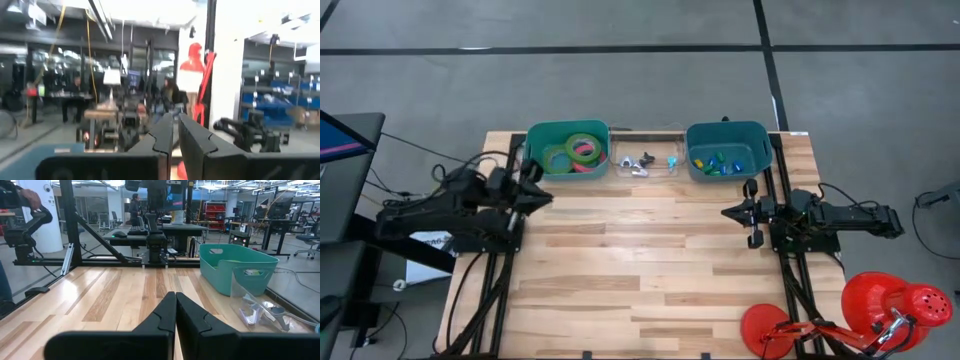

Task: Pick and place Stapler, Stapler remover, tape
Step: Return to Home Position

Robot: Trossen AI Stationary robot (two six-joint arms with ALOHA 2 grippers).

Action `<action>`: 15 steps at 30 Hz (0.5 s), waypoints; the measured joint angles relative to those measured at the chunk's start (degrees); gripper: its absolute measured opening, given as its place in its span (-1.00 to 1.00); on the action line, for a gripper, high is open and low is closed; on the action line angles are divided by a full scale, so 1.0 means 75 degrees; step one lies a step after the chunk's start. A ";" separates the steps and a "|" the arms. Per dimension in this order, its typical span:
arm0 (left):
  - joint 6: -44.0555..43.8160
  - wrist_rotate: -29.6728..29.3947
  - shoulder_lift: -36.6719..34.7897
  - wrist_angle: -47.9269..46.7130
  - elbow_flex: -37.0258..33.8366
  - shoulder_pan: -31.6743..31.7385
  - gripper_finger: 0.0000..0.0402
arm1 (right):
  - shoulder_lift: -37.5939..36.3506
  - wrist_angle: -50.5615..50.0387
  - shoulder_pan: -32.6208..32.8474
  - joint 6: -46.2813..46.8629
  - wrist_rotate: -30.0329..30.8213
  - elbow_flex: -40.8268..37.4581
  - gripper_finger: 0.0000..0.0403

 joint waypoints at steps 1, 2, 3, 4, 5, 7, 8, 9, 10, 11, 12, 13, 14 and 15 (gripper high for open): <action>0.0015 -0.0124 -0.0191 0.0061 -0.0065 -0.0066 -0.89 | -0.0001 -0.0001 -0.0001 0.0000 0.0000 0.0000 -1.00; 0.0015 -0.0285 -0.0350 0.0142 -0.0113 -0.0134 -0.89 | 0.0000 -0.0001 -0.0001 0.0000 0.0000 0.0000 -1.00; 0.0015 -0.0442 -0.0479 0.0181 -0.0138 -0.0208 -0.89 | -0.0003 -0.0003 -0.0002 0.0000 0.0000 0.0000 -1.00; 0.0020 -0.0606 -0.0616 0.0182 -0.0157 -0.0288 -0.89 | 0.0000 0.0000 0.0000 0.0000 0.0000 0.0000 -1.00; 0.0021 -0.0764 -0.0732 0.0216 -0.0168 -0.0367 -0.89 | -0.0001 0.0000 -0.0001 0.0000 0.0000 -0.0001 -1.00; 0.0029 -0.1079 -0.0947 0.0293 -0.0214 -0.0518 -0.89 | -0.0001 -0.0001 -0.0002 0.0000 0.0000 -0.0002 -1.00; 0.0031 -0.1217 -0.1057 0.0298 -0.0256 -0.0580 -0.89 | -0.0001 -0.0002 -0.0002 -0.0002 0.0000 0.0000 -1.00; 0.0029 -0.1319 -0.1160 0.0304 -0.0334 -0.0626 -0.89 | 0.0000 -0.0002 -0.0001 0.0000 0.0000 0.0000 -1.00; 0.0027 -0.1431 -0.1282 0.0303 -0.0444 -0.0666 -0.89 | 0.0000 0.0000 -0.0002 -0.0002 0.0000 0.0000 -1.00; 0.0031 -0.1540 -0.1405 0.0316 -0.0564 -0.0694 -0.89 | -0.0002 0.0000 0.0000 -0.0001 0.0000 0.0000 -1.00; 0.0032 -0.1627 -0.1543 0.0322 -0.0692 -0.0700 -0.89 | -0.0002 0.0000 0.0000 0.0000 0.0000 0.0000 -1.00; 0.0032 -0.1663 -0.1680 0.0344 -0.0844 -0.0699 -0.89 | -0.0001 0.0000 -0.0001 0.0000 0.0000 0.0000 -1.00; 0.0029 -0.1667 -0.1797 0.0380 -0.0999 -0.0698 -0.89 | 0.0000 -0.0002 -0.0001 0.0000 0.0000 0.0000 -1.00; 0.0032 -0.1668 -0.1924 0.0436 -0.1173 -0.0697 -0.89 | -0.0003 -0.0003 -0.0002 0.0000 0.0000 0.0000 -1.00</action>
